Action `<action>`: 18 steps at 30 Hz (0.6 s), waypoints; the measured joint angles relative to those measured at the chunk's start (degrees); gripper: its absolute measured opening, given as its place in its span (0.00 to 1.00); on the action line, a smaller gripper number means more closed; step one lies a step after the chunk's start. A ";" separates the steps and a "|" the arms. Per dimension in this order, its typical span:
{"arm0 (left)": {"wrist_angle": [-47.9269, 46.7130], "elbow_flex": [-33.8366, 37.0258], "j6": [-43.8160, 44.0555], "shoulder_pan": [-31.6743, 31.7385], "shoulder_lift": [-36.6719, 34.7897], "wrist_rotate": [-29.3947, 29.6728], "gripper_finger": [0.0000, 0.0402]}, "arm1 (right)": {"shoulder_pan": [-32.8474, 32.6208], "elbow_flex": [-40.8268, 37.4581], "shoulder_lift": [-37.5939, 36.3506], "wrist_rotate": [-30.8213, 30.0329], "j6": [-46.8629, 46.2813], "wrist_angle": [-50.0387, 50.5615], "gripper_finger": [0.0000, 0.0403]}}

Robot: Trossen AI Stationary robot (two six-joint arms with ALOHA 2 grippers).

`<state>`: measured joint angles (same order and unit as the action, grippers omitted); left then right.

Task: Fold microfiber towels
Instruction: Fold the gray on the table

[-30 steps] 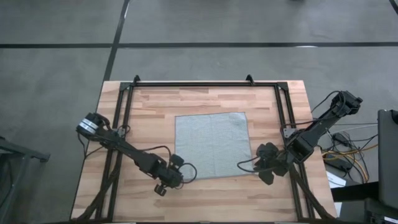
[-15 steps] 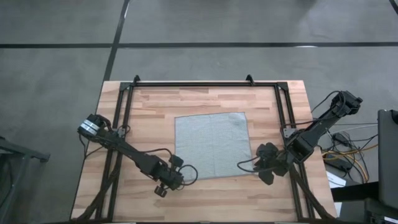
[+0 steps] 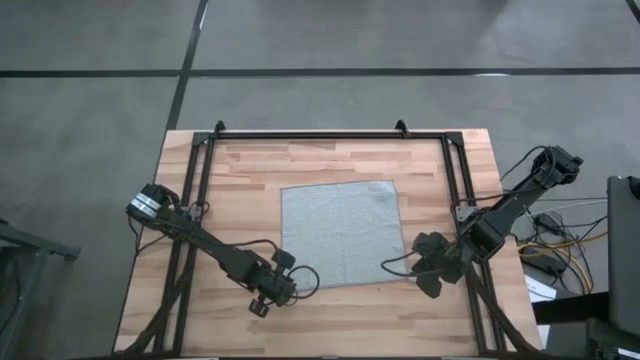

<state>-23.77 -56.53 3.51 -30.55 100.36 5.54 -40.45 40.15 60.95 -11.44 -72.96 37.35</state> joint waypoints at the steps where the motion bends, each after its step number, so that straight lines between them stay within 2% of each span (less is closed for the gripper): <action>1: 0.02 0.00 0.11 0.00 0.00 0.00 0.01 | 0.00 -0.21 0.00 0.00 -1.08 0.02 0.21; 8: 0.07 0.00 1.66 0.04 0.00 0.02 0.01 | -0.05 -3.80 0.00 7.25 -6.99 0.03 0.23; 18: -0.46 0.00 1.68 0.04 0.00 0.04 0.01 | -0.04 -5.98 0.00 7.61 -8.56 -4.41 0.33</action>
<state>-24.23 -56.53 5.19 -30.50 100.36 5.58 -40.49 34.17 60.95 -3.84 -81.52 32.93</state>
